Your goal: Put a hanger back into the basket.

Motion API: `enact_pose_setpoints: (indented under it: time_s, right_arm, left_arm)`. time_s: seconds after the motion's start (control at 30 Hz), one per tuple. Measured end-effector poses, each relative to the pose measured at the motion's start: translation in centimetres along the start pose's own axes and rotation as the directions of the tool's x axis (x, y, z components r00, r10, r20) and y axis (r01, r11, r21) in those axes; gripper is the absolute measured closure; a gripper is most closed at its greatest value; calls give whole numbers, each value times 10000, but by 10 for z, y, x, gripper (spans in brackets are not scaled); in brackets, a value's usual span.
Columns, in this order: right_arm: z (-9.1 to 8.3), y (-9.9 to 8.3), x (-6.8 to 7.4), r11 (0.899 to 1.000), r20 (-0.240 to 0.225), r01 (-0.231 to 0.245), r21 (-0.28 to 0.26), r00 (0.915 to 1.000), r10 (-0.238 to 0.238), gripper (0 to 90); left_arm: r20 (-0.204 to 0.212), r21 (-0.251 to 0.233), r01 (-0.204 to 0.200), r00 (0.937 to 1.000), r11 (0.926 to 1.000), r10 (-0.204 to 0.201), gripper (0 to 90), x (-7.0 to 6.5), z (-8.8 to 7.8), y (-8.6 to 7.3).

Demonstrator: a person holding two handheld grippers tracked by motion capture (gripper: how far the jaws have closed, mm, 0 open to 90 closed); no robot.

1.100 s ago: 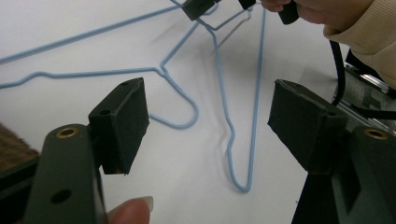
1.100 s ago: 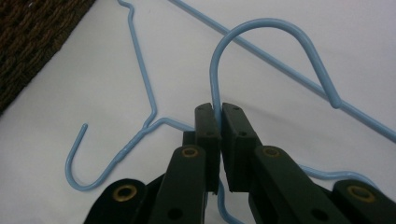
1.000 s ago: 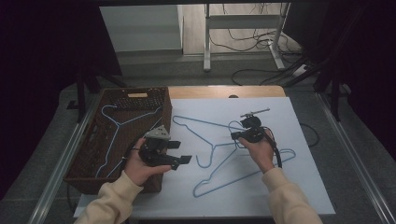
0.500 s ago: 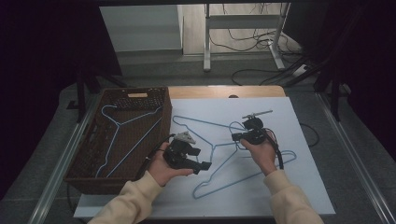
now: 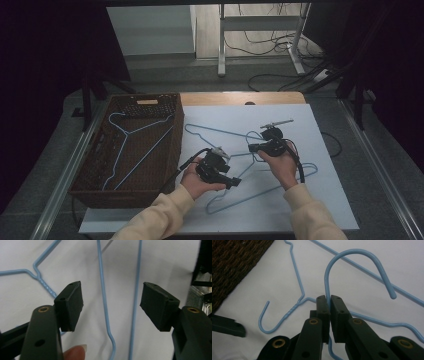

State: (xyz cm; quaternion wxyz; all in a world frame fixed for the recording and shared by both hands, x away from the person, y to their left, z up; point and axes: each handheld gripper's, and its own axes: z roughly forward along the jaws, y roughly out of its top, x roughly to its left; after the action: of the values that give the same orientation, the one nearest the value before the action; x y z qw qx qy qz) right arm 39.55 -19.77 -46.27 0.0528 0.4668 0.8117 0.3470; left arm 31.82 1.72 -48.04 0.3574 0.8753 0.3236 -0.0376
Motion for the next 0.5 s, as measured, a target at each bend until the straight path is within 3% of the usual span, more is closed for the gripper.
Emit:
enact_pose_setpoints:
  time_s: [0.27, 0.43, 0.5]
  right_arm:
    - [-3, -1, 2, 9999, -63, 53, -86, 10000, -54, 859]
    - [-6, -2, 2, 9999, -180, 39, -155, 9998, -42, 859]
    - [-6, -2, 2, 9999, -203, -5, -158, 9998, 2, 859]
  left_arm:
    - [20, 338, 357, 9994, 9988, -358, 433, 9, 32, 5]
    - [208, 402, 701, 9973, 9967, -710, 649, 15, 40, 5]
    - [296, 528, 728, 9968, 9960, -744, 686, 16, 41, 4]
